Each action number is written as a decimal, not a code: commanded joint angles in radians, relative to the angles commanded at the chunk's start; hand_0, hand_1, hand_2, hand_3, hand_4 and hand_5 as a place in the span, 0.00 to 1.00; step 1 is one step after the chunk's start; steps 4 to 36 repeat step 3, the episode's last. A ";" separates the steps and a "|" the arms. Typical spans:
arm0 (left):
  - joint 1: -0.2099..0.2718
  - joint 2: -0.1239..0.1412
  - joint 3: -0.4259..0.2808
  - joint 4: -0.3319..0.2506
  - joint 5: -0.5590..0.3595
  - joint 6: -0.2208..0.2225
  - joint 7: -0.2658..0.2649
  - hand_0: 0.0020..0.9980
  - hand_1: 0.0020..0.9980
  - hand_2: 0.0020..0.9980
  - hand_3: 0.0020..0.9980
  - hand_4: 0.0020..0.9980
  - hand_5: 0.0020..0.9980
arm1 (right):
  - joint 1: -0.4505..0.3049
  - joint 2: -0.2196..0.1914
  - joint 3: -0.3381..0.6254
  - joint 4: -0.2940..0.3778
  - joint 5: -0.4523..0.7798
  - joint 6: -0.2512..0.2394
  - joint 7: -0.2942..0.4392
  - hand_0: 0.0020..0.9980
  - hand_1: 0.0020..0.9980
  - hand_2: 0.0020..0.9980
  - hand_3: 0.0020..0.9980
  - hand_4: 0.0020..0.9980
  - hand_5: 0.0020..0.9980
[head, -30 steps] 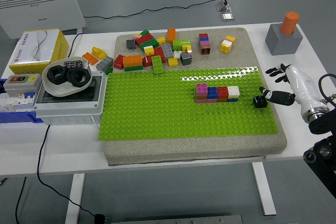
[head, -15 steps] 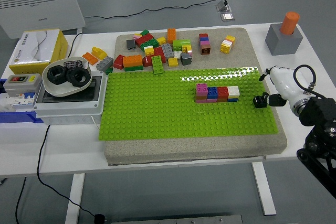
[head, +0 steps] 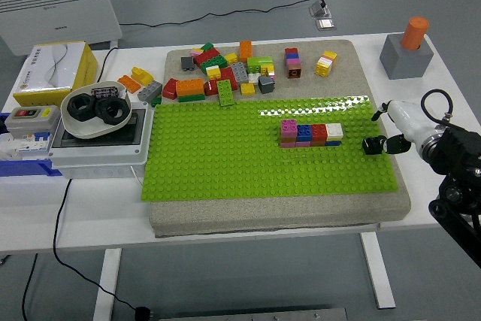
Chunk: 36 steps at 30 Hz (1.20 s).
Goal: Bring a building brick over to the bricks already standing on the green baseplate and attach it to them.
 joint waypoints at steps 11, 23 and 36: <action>0.000 0.000 -0.003 0.001 0.002 0.001 0.000 0.78 0.72 0.64 0.46 0.62 0.39 | 0.000 0.000 0.005 -0.004 0.014 0.012 -0.010 0.82 0.86 0.88 0.73 0.63 0.00; 0.000 0.000 -0.003 0.001 0.002 0.001 0.000 0.78 0.72 0.64 0.46 0.62 0.39 | 0.000 0.000 0.005 -0.004 0.014 0.012 -0.010 0.82 0.86 0.88 0.73 0.63 0.00; 0.000 0.000 -0.003 0.001 0.002 0.001 0.000 0.78 0.72 0.64 0.46 0.62 0.39 | 0.000 0.000 0.005 -0.004 0.014 0.012 -0.010 0.82 0.86 0.88 0.73 0.63 0.00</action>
